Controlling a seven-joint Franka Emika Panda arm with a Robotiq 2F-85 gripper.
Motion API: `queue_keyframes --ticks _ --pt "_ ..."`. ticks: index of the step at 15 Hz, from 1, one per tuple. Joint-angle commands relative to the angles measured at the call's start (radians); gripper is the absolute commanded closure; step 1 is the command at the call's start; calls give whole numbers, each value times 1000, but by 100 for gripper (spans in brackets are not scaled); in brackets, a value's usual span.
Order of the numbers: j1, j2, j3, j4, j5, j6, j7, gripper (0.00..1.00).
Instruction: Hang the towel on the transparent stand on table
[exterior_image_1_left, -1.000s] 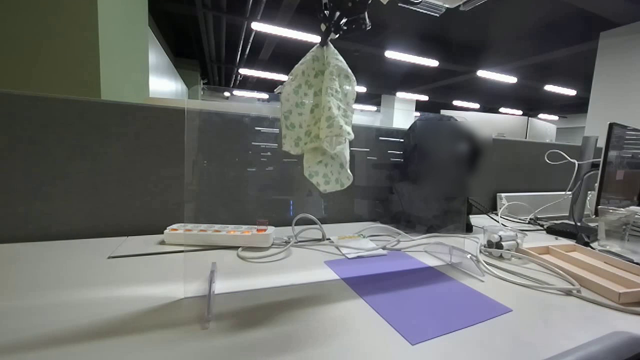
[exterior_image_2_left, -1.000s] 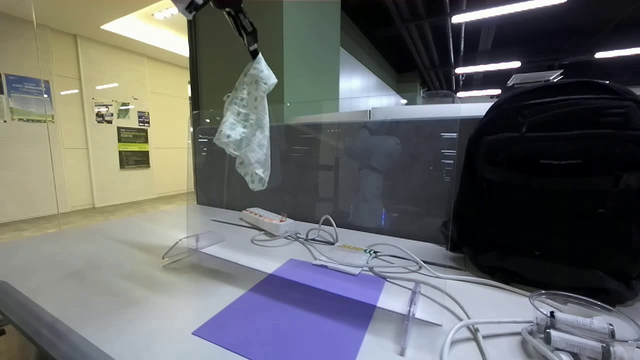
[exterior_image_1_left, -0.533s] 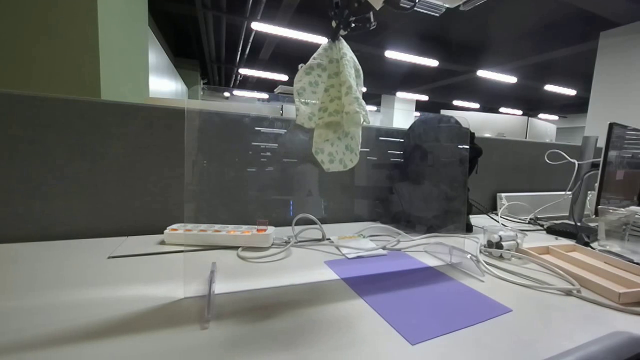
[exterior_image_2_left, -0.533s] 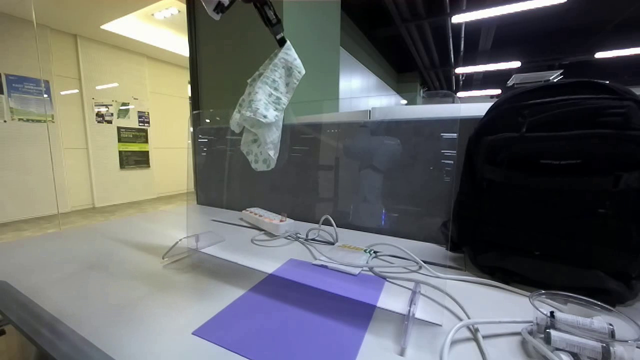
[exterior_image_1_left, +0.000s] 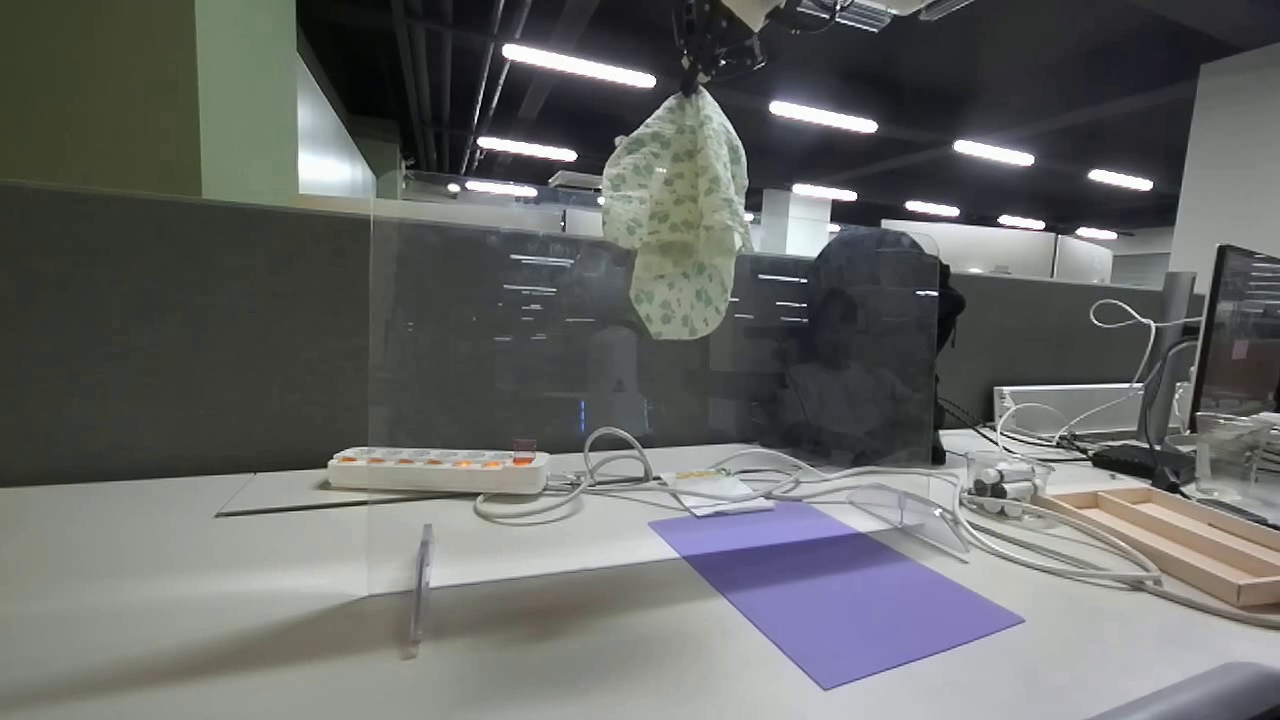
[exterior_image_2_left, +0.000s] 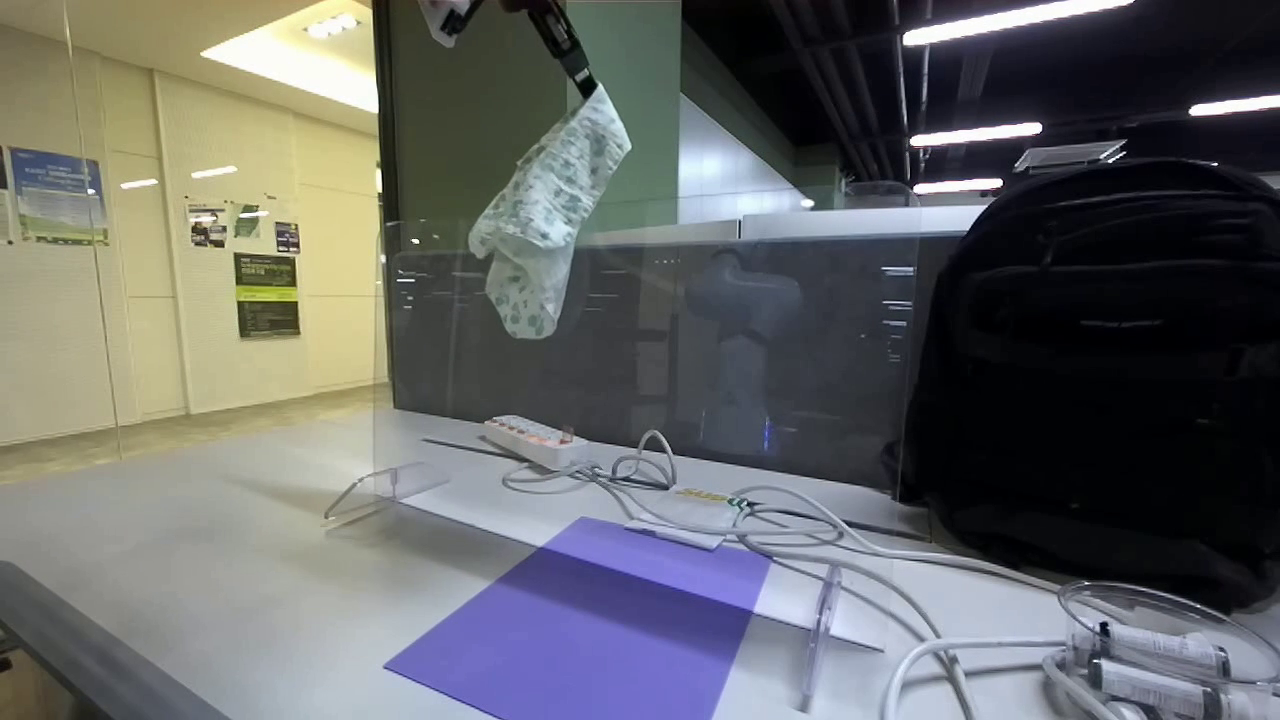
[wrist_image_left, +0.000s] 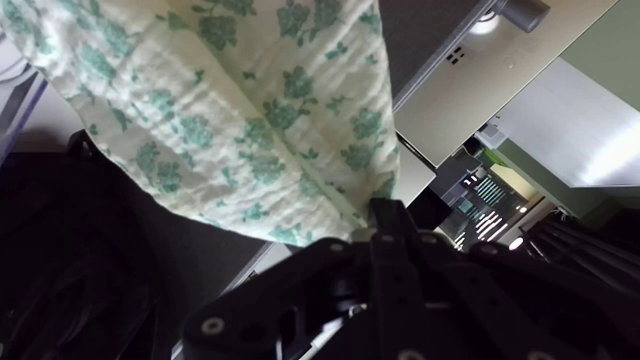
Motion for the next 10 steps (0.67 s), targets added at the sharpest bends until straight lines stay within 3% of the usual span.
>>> queue_keyframes --ticks 1,5,6,8,10 --pt "-120 -40 99 28 -44 -88 113 100" --pt "-162 -63 149 56 -37 -191 135 100" --pt "-159 -65 151 65 -29 -222 132 74" --pt "-154 -67 154 81 -19 -273 132 69" --pt "-151 -65 156 96 -12 -301 133 55"
